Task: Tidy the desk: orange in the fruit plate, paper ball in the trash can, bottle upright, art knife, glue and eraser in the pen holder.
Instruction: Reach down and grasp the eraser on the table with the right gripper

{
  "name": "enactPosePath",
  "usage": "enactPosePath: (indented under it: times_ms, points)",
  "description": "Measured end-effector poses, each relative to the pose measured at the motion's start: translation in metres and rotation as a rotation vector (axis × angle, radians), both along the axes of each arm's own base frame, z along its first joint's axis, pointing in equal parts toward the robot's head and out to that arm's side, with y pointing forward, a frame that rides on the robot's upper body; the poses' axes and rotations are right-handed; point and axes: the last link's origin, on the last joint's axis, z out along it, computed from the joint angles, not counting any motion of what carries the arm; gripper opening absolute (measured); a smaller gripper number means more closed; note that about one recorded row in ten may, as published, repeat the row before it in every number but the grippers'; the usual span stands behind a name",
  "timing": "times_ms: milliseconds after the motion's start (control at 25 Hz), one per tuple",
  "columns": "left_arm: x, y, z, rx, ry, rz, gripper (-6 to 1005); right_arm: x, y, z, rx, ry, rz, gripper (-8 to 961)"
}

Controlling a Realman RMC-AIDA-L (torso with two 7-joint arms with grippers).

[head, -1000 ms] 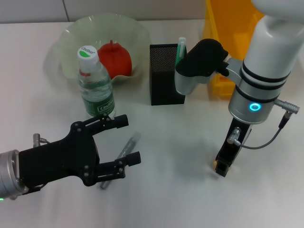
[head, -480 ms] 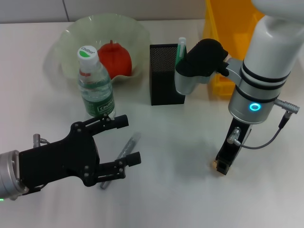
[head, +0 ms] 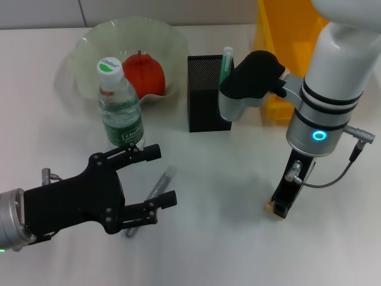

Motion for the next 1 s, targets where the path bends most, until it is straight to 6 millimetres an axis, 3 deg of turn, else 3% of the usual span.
enactPosePath:
  times_ms: [680,1000]
  points:
    - [0.0000,0.0004,-0.0001,0.001,0.002,0.001,798,-0.0054,0.0006,0.0004,0.004,0.017,0.024,111]
    - [0.0004,0.0012,0.0000,0.002,0.002,-0.001,798,-0.0082,0.0001,0.0016,-0.004,0.012,0.023,135]
